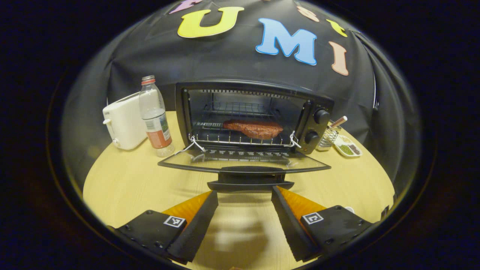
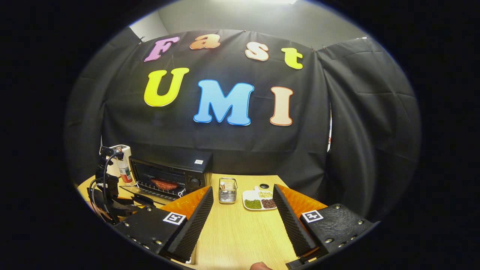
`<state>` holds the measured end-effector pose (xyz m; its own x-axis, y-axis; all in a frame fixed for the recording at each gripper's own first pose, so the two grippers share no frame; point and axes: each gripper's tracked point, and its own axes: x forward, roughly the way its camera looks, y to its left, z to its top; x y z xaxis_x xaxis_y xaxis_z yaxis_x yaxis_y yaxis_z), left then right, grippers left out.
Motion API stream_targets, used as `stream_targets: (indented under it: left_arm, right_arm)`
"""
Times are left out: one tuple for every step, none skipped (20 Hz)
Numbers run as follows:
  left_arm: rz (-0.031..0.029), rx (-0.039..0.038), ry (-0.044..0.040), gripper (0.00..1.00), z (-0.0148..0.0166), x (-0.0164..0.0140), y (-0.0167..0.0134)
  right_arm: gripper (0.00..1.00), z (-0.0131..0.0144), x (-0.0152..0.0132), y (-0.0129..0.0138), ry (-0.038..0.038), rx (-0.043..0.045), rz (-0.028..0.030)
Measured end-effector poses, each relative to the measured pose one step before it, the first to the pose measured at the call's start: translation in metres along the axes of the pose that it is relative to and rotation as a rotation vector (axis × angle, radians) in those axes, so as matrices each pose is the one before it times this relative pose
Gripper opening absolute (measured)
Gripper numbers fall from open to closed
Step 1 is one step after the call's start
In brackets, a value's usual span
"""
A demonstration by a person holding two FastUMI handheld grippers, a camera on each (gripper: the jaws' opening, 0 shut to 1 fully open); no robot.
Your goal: Open the electric oven with the left hand, put the food in, and close the electric oven.
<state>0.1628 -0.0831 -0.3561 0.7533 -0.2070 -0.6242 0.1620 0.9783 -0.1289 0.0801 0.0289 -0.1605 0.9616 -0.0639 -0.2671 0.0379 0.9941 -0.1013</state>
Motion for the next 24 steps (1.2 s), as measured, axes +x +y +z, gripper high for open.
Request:
stream_targets:
  left_arm:
    - [-0.00103,-0.00467,-0.00544,0.98,0.00181,-0.00098,-0.00007]
    - [-0.00096,0.00432,-0.01192,1.0,0.00321,-0.00125,-0.00043]
    - [-0.00029,0.01207,-0.0184,0.98,0.00307,-0.00206,0.00027]
    - [0.00048,0.01969,-0.02742,0.98,0.0061,-0.00135,-0.00004]
    - [0.00025,0.02623,-0.03317,0.98,0.0059,-0.0024,-0.00081]
    - [0.00037,0.03508,-0.0456,0.98,0.01169,-0.00024,-0.00006]
    - [0.00498,0.03807,-0.02966,0.98,0.00835,-0.00204,0.00104]
    - [0.00465,0.02048,-0.0054,1.0,0.00545,0.00154,0.00278]
    - [0.00408,-0.00405,0.00135,0.98,0.00494,-0.00071,0.0004]
    - [0.00219,-0.02057,0.00106,1.0,0.00531,0.00037,0.00163]
    - [0.00312,-0.01647,-0.01013,1.0,0.00567,-0.00125,0.00169]
    - [0.00447,-0.00311,-0.01675,0.98,0.00635,0.00235,0.00349]
    - [0.00017,0.00487,-0.02038,0.98,0.00734,0.00537,0.00324]
    - [-0.00262,0.00938,-0.01279,0.99,0.00569,0.00355,0.0016]
    - [-0.00261,0.00864,-0.00797,0.99,0.00221,0.00245,-0.0014]
    - [-0.00132,0.00554,-0.00546,1.0,0.00263,0.00114,0.00001]
    - [0.00003,0.00118,-0.00699,0.97,0.00188,-0.00163,-0.00014]
    - [-0.00268,-0.00425,-0.00958,1.0,0.00465,-0.00214,-0.00153]
    - [-0.00317,-0.00394,-0.00917,1.0,0.00374,-0.00392,-0.00184]
    - [-0.00441,-0.00303,-0.01362,1.0,0.00738,-0.0063,-0.00299]
    - [-0.00773,-0.00241,-0.01662,1.0,0.00806,-0.00673,-0.00335]
    - [-0.00678,-0.00066,-0.02125,1.0,0.01033,-0.00795,-0.00363]
    - [-0.00192,0.00132,-0.02044,1.0,0.01031,-0.00827,-0.00235]
    - [0.00247,0.00149,-0.0213,0.98,0.01294,-0.00952,-0.00274]
  right_arm:
    - [0.96,-0.00006,0.0009,0.00166,0.00089,-0.00217,0.00329]
    - [0.96,0.00092,-0.00026,0.00134,-0.00311,-0.00277,0.00111]
    - [0.96,-0.00074,0.0012,0.00179,0.00019,-0.00277,0.00261]
    - [0.96,-0.00052,0.00084,0.00204,0.00221,-0.00294,0.00364]
    - [0.96,-0.00148,0.00007,0.00078,0.00217,-0.0019,0.00336]
    - [0.96,-0.00134,0.00067,0.0013,0.00338,0.00104,0.00184]
    - [0.96,-0.002,0.00137,0.00063,0.00656,0.004,0.00249]
    - [0.96,-0.00139,0.00015,0.0009,0.00424,0.00532,0.00082]
    - [0.96,-0.00133,0.00048,-0.00092,0.00377,0.00438,-0.0024]
    - [0.97,-0.00098,0.00143,-0.00034,0.00588,0.00409,-0.00234]
    - [0.96,-0.00173,0.00186,-0.00097,0.00283,0.00383,-0.00208]
    - [0.96,0.00055,0.00029,-0.00078,0.00095,0.0024,-0.00396]
    - [0.97,-0.00087,0.00027,-0.00092,0.00254,0.00191,-0.00271]
    - [0.97,-0.00072,0.0016,-0.00064,0.00248,0.00205,-0.00258]
    - [0.97,-0.00098,0.00084,-0.0012,0.00174,0.00355,-0.00358]
    - [0.96,0.00077,0.00203,-0.00009,0.0019,0.00541,-0.00304]
    - [0.96,0.00105,0.00184,0.00032,-0.00071,0.00783,-0.00201]
    - [0.96,0.0027,0.00146,0.00025,-0.00525,0.00914,-0.00119]
    - [0.96,0.00291,0.00037,0.00063,-0.00769,0.00705,0.00113]
    - [0.96,0.00481,0.00057,0.0005,-0.01098,0.00238,0.00319]
    - [0.96,0.00505,0.00071,0.00013,-0.01343,-0.00132,0.0047]
    - [0.96,0.00637,0.00021,-0.00071,-0.01812,-0.00109,0.00609]
    - [0.96,0.00739,-0.00124,-0.00041,-0.02111,0.00145,0.01006]
    - [0.97,0.00667,-0.00163,-0.00027,-0.01846,0.0034,0.01385]
